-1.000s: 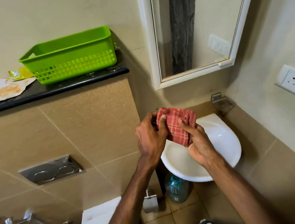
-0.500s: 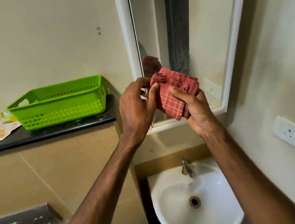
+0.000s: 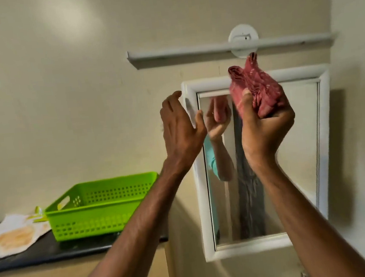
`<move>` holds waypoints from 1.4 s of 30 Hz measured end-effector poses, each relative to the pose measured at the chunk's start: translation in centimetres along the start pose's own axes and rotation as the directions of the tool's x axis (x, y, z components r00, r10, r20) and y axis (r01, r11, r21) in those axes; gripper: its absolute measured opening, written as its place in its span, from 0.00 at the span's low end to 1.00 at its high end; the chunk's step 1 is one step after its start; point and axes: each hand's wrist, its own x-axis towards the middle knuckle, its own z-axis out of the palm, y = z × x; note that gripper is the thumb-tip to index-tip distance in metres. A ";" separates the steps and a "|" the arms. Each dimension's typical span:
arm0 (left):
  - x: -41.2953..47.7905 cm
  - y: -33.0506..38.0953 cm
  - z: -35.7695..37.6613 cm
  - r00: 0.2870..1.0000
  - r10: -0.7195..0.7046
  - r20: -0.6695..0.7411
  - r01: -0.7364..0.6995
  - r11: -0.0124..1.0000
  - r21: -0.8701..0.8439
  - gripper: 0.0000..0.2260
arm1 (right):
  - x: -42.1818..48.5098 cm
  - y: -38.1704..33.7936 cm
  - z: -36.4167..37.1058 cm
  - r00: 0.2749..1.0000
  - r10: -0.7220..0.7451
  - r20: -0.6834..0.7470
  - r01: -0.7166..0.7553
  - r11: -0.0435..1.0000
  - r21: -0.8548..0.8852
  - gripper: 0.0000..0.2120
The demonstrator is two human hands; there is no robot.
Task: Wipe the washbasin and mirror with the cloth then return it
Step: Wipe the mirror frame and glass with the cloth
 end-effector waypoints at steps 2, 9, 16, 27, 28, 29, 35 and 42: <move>1.5 -0.5 0.5 1.000 -0.008 0.029 0.009 0.999 -0.043 0.28 | 2.0 0.5 2.1 0.975 -0.224 -0.004 0.223 0.974 -0.024 0.13; 3.4 -2.7 1.6 0.995 0.000 0.100 0.017 0.986 -0.165 0.31 | 5.4 3.8 7.0 0.819 -0.402 0.409 0.533 0.797 -0.283 0.24; 4.4 -4.6 0.3 0.981 0.019 0.191 0.060 0.914 -0.400 0.21 | 0.9 6.2 7.2 0.708 -0.257 0.657 0.618 0.676 -0.402 0.38; 5.3 -4.6 -0.2 0.964 -0.028 0.264 0.137 0.904 -0.404 0.18 | -1.9 7.4 7.5 0.709 -0.283 0.646 0.678 0.525 -0.515 0.39; 5.6 -4.5 -0.2 0.962 -0.026 0.270 0.134 0.912 -0.388 0.17 | -1.3 7.2 8.0 0.708 -0.278 0.649 0.685 0.493 -0.537 0.40; 5.9 -4.5 -0.2 0.964 -0.019 0.264 0.120 0.919 -0.375 0.17 | -1.0 6.9 8.6 0.705 -0.272 0.655 0.693 0.461 -0.554 0.40; 5.9 -3.0 -0.1 0.976 0.058 0.211 0.042 0.896 -0.442 0.22 | -4.8 8.0 5.9 0.690 -0.222 0.689 0.691 0.487 -0.535 0.35; 5.1 -1.8 0.9 0.986 -0.016 0.167 0.085 0.905 -0.417 0.22 | -2.2 9.4 3.9 0.645 -0.198 0.738 0.723 0.470 -0.506 0.36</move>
